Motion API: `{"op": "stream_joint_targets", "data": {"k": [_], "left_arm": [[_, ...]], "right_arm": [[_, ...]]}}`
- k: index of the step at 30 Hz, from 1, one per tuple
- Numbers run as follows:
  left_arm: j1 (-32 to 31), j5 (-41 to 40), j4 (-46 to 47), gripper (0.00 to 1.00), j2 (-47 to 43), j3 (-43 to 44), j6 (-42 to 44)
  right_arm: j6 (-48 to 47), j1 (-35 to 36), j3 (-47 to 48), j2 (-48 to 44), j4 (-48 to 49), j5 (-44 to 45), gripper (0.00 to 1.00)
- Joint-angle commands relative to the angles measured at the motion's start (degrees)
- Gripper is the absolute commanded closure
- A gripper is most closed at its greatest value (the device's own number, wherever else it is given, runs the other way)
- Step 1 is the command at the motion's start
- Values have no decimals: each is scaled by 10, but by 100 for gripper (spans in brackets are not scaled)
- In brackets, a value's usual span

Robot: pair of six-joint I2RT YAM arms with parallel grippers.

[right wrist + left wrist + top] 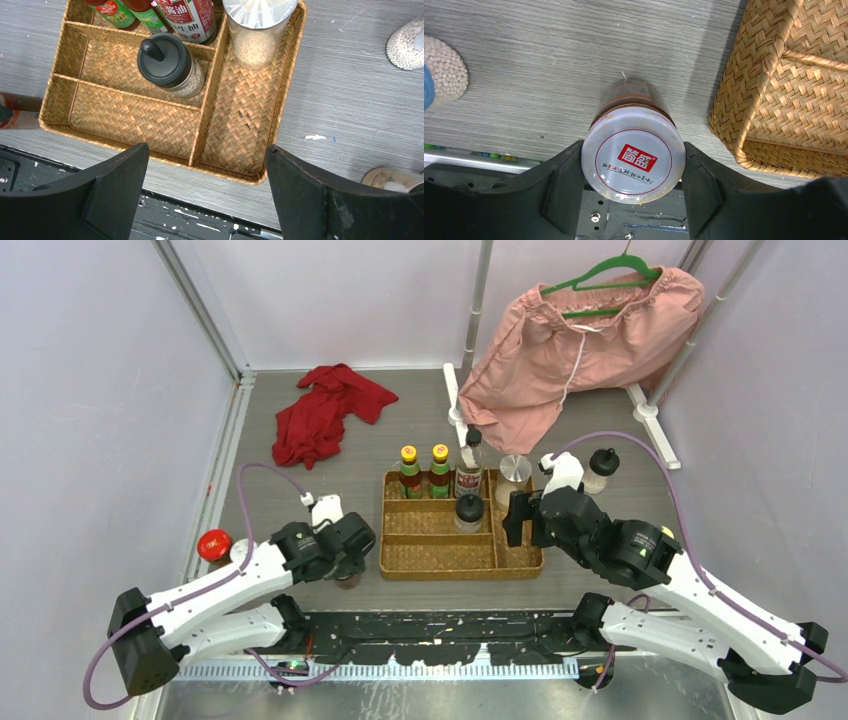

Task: Organize the condiment bottles
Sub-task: Pick up the bottle from the center of the board, then place the bottle in the storage box.

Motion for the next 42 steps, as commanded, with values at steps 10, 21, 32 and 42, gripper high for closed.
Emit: {"op": "stream_joint_targets", "data": {"k": [10,21,32,42], "left_arm": [[-21,-71,-31,62,-1,74,-10],[-21,-92,-65,64,34,224,90],[-21,-36,-44,64,149,356,218],[-22,53,34,63,229,422,307]], "right_arm": [[8,3,-4,-11,13,11,9],[7,3,-4,-2,13,13,9],[4,3,10,10,1,30,9],[-2,3,28,21,-14,44,9]]}}
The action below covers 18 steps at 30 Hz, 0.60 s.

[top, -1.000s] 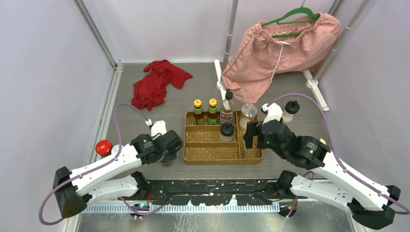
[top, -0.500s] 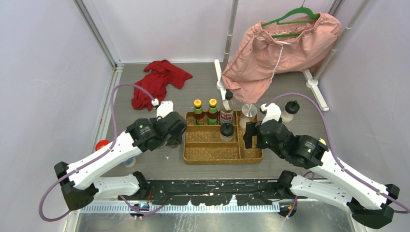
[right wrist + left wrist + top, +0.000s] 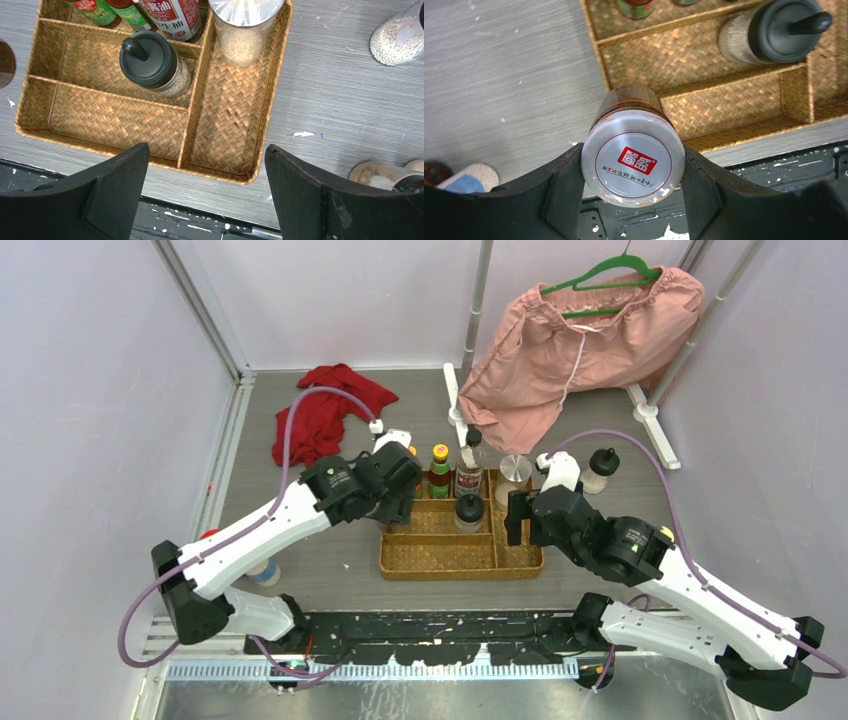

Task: Organize the condiment bottles
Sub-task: Place the bottle in the storage box.

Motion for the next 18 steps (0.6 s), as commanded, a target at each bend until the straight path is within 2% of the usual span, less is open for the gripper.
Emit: {"op": "stream_joint_targets", "data": {"k": [1,10,18], "left_arm": [[-3,45,78,63,25,50,60],[-1,101,128,62,104,94,119],[16,132,189,62,131,74,124]], "right_arm": [[-2,3,33,6,-7,26,9],[-9,2,45,17,-14,38,9],[-11,3,45,21,-15,46,9]]}}
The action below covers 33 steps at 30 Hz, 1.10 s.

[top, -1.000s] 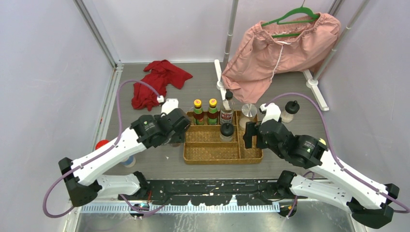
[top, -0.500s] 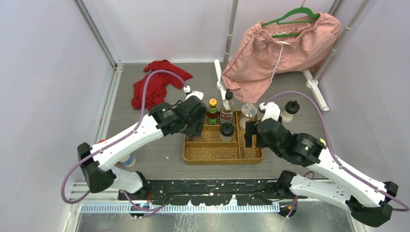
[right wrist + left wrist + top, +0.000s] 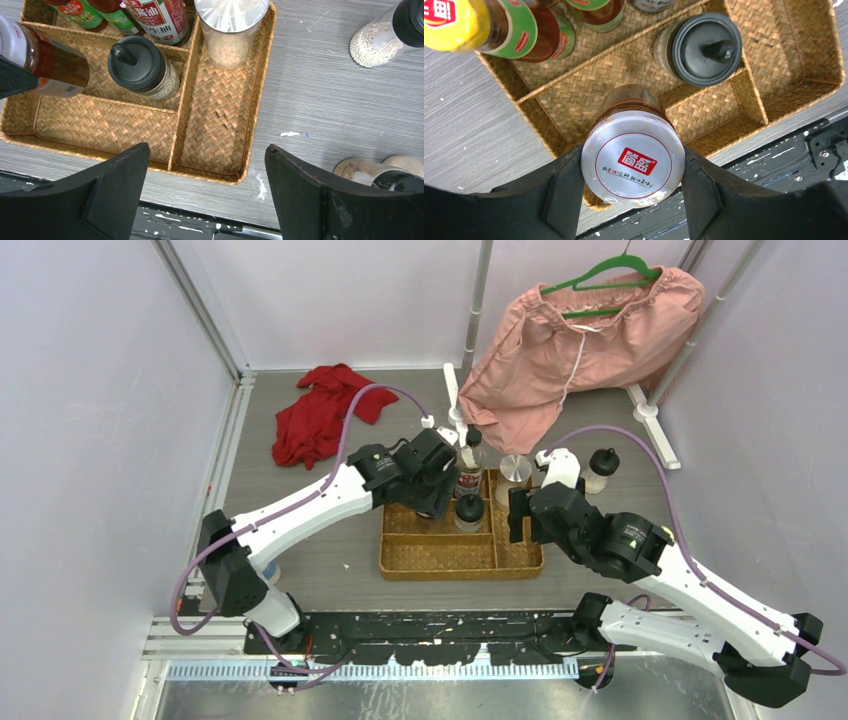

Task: Organize the condiment bottles
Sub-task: Place the bottle in the storage box.

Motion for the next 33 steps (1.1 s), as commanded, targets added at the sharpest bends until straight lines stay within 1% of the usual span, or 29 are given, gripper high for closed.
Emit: {"op": "stream_joint_targets", "data": {"k": [1,9,16,33], "left_arm": [[14,16,85,62,-7,9,14],[34,13,127,62,-2,-33,10],[37,9,152,63,7,-62,4],[36,15,189,64,39,-90,-9]], "right_arm": [[-3,3,21,2,5,21,9],[-1,2,8,7,15,19,9],[0,3,-3,13,25,16,9],[0,3,-13,18,35,13,9]]}}
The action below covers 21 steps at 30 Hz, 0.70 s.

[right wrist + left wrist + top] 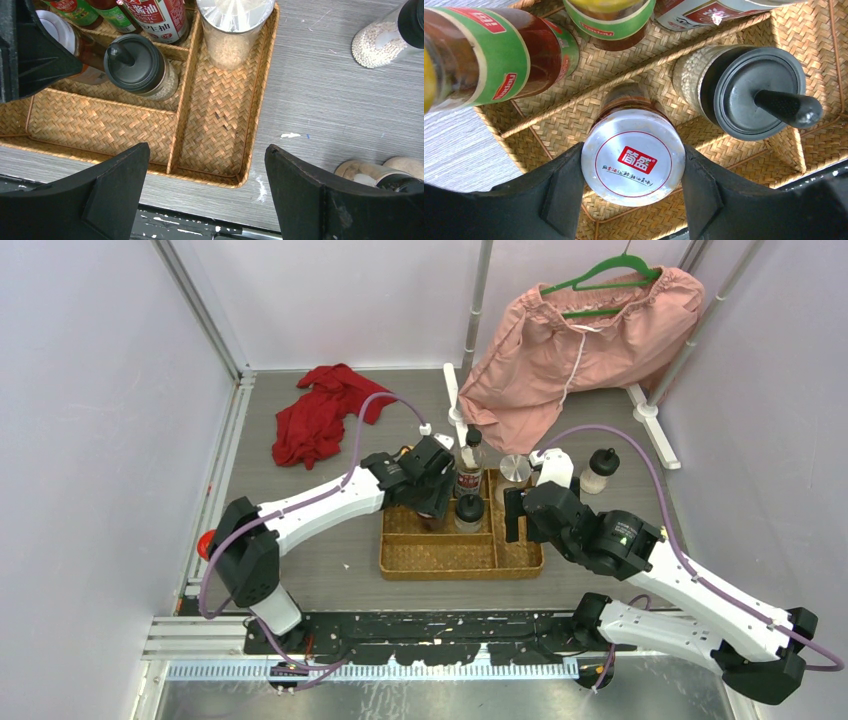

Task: Organize the condiment bottles
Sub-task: Place the bottle in the storage box.

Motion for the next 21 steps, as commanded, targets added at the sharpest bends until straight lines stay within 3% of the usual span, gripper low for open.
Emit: {"op": "stream_joint_targets", "data": {"k": [1,21], "left_arm": [[0,1,50,64,3,3,-6],[-18,-18,66,64,35,-2,-10]], "right_arm": [[3,3,-4,0,22,12,9],[2,3,-8,-2,23,9,9]]}}
